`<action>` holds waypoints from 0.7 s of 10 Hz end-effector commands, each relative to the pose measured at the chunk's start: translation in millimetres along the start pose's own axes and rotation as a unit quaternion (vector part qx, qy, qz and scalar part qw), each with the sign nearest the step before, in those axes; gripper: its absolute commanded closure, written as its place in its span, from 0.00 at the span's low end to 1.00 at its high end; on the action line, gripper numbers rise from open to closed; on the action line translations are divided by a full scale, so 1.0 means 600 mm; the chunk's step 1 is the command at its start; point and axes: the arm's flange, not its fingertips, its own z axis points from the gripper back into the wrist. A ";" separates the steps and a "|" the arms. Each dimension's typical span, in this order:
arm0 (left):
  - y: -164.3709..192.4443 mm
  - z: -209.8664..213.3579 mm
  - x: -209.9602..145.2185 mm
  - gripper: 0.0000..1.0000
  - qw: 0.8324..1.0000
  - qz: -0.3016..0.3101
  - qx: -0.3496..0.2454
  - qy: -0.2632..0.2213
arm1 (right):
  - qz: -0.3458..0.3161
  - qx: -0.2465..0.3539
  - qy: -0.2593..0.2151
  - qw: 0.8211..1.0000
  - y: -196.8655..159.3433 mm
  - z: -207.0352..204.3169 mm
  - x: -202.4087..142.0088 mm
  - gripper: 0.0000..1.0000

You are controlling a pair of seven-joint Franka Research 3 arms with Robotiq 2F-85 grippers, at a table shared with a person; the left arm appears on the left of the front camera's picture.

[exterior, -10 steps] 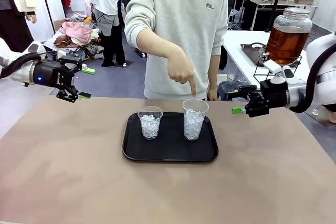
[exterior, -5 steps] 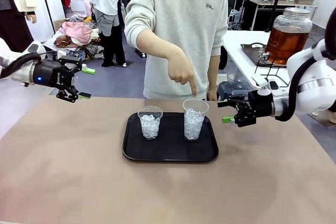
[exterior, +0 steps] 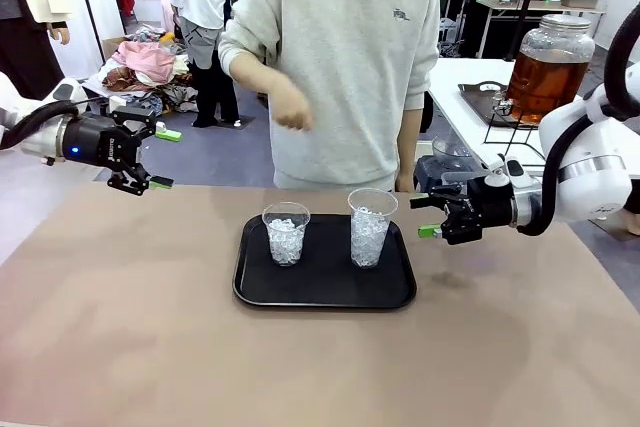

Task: Pour the drink into the iced cup.
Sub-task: Pick up the iced cup indicated by the human and present it to them.

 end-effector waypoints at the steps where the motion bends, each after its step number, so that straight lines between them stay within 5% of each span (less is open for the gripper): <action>1: -0.001 0.001 -0.001 0.00 1.000 0.000 0.000 0.000 | 0.002 0.001 0.000 1.000 0.001 -0.002 0.001 0.00; 7: -0.001 0.001 -0.001 0.00 1.000 0.000 0.000 0.000 | 0.002 0.028 -0.049 0.998 -0.020 -0.046 -0.028 0.00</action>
